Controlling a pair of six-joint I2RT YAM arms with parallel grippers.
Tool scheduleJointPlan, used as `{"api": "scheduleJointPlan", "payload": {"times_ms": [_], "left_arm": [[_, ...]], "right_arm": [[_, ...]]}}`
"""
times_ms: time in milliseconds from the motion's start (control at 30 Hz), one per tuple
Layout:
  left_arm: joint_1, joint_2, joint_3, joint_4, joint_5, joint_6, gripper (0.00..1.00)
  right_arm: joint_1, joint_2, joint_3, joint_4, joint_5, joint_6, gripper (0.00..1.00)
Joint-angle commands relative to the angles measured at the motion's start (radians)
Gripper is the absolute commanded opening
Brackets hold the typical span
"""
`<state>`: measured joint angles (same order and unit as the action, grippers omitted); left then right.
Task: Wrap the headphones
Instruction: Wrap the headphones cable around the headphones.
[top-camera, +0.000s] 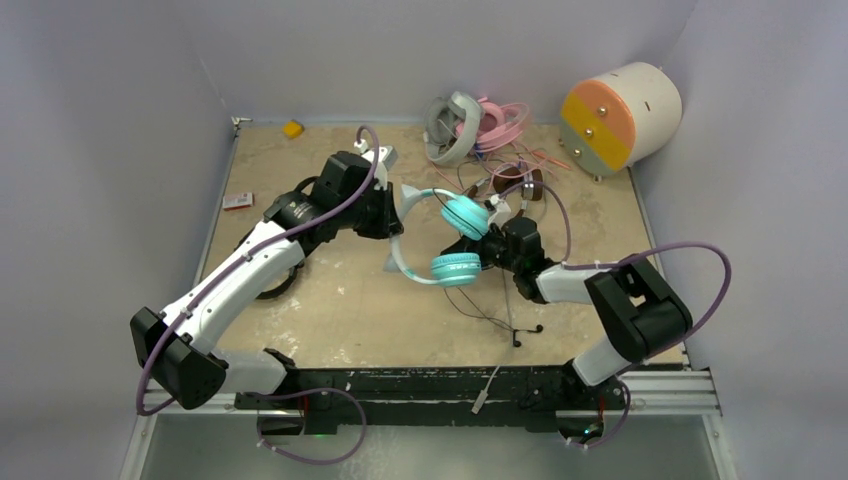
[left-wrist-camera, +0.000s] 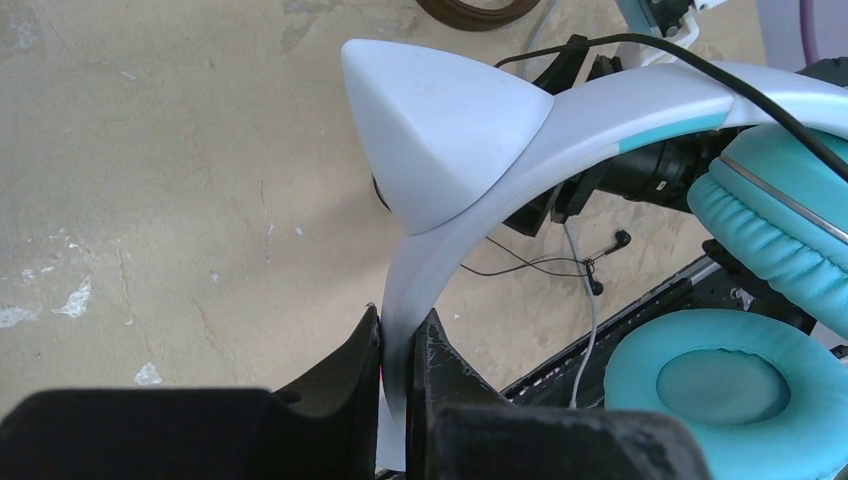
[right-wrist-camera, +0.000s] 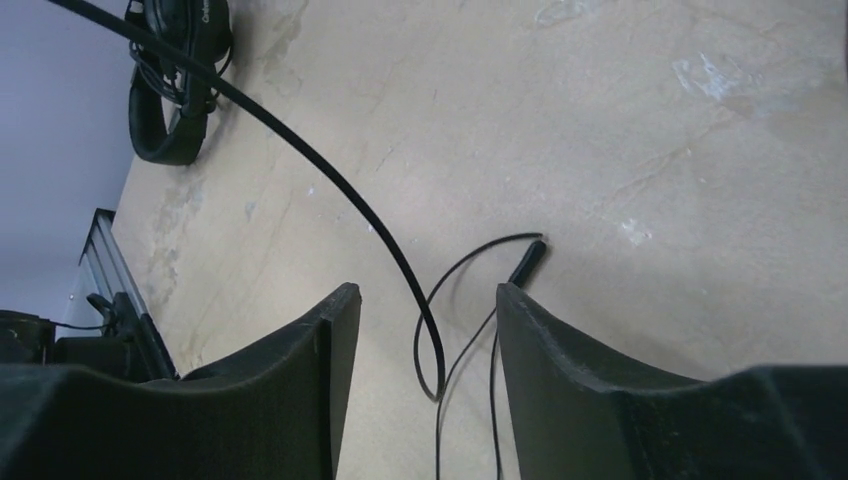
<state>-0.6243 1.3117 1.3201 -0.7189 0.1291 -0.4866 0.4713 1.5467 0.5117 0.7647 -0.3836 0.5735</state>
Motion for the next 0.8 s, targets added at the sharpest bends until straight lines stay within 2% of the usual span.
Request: {"api": "scheduleJointPlan", "payload": {"times_ms": [0, 167, 233, 400, 533, 767], "left_arm": [[0.0, -0.051, 0.047, 0.099, 0.001, -0.078, 0.0], [0.002, -0.073, 0.036, 0.137, -0.031, -0.119, 0.0], [0.009, -0.083, 0.042, 0.145, -0.066, -0.13, 0.0], [0.057, -0.106, 0.072, 0.152, -0.172, -0.147, 0.0], [0.11, -0.119, 0.077, 0.189, -0.227, -0.156, 0.0], [0.161, -0.152, 0.041, 0.289, -0.222, -0.219, 0.0]], "right_arm": [[0.032, 0.036, 0.045, 0.125, 0.012, 0.011, 0.48], [0.052, 0.065, 0.061, 0.172, -0.042, 0.019, 0.08], [0.061, 0.045, 0.05, 0.183, -0.055, 0.016, 0.0], [0.085, -0.09, -0.029, 0.155, -0.066, -0.002, 0.0], [0.121, -0.215, -0.086, 0.062, -0.054, -0.026, 0.0], [0.215, -0.342, -0.075, -0.105, -0.056, -0.072, 0.0]]}}
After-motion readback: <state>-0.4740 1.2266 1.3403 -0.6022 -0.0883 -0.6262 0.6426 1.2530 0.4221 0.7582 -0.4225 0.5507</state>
